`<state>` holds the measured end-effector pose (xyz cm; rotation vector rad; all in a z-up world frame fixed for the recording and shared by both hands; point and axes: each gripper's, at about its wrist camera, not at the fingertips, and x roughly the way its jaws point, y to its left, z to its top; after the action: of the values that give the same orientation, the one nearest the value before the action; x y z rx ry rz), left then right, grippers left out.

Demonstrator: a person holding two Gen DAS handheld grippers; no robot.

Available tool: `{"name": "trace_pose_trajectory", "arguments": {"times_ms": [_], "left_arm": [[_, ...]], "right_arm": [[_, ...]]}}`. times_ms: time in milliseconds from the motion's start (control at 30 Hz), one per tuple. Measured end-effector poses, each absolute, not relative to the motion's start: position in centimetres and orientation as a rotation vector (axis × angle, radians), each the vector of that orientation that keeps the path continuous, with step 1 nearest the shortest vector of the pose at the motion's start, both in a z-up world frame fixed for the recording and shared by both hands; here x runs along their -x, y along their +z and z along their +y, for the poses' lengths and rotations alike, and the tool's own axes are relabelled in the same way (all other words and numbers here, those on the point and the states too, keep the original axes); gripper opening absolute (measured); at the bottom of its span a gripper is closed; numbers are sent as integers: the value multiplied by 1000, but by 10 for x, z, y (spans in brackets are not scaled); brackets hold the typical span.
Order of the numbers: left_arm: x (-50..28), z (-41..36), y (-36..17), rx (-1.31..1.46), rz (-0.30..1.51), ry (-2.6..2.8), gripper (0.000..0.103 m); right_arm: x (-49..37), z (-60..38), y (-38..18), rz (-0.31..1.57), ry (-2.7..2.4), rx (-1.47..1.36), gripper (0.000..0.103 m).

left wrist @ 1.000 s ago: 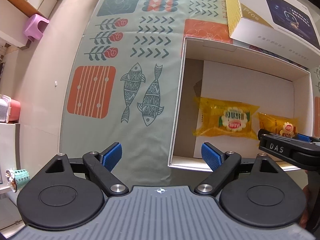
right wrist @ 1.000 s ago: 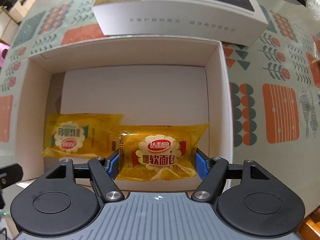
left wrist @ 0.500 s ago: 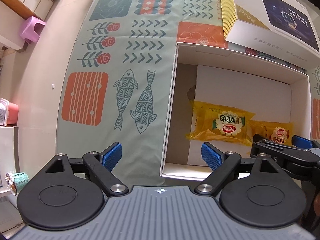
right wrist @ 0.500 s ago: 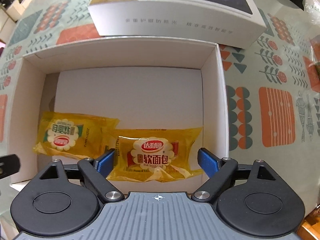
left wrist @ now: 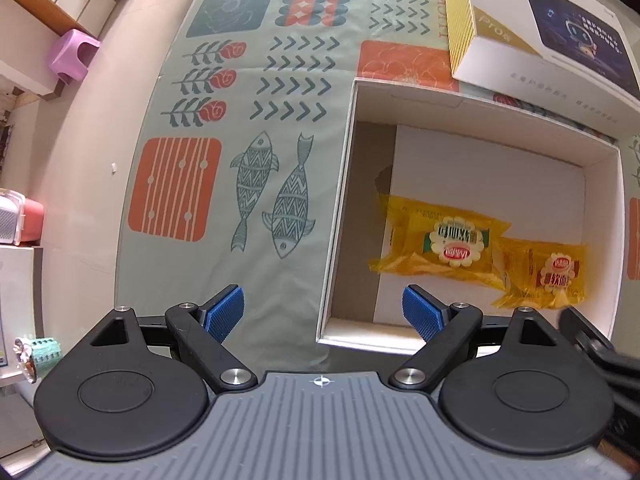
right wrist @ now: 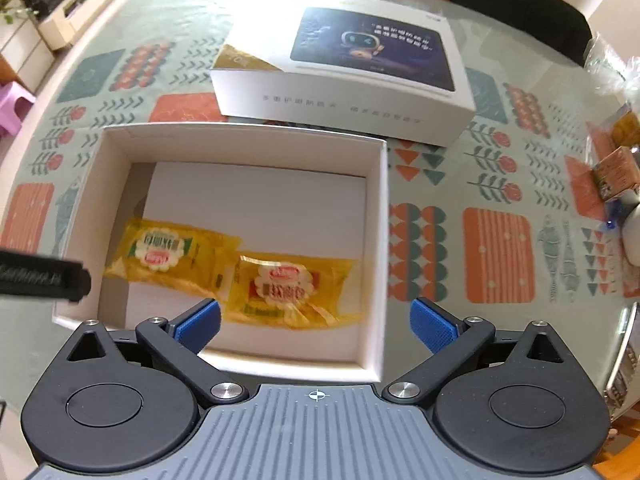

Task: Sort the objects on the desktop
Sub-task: 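Withdraw the open right gripper up from the white box, then move both grippers toward the white lid printed with a tablet picture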

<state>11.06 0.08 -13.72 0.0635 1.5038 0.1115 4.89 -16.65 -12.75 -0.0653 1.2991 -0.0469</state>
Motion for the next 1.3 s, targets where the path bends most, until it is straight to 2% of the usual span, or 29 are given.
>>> {"name": "trace_pose_trajectory", "arguments": {"times_ms": [400,733,1300], "left_arm": [[-74,-25,-130,-107,1548,127,103],[-60,-39,-110,-71,1493,179,103],[-127,-61,-98,-51,1431,97,103]], "right_arm": [[-28,-209,-124,1329,18,2,103],[-30,-227,-127,1321,91,-32,103],[-90,-255,-118,1254,1,-41,103]]}}
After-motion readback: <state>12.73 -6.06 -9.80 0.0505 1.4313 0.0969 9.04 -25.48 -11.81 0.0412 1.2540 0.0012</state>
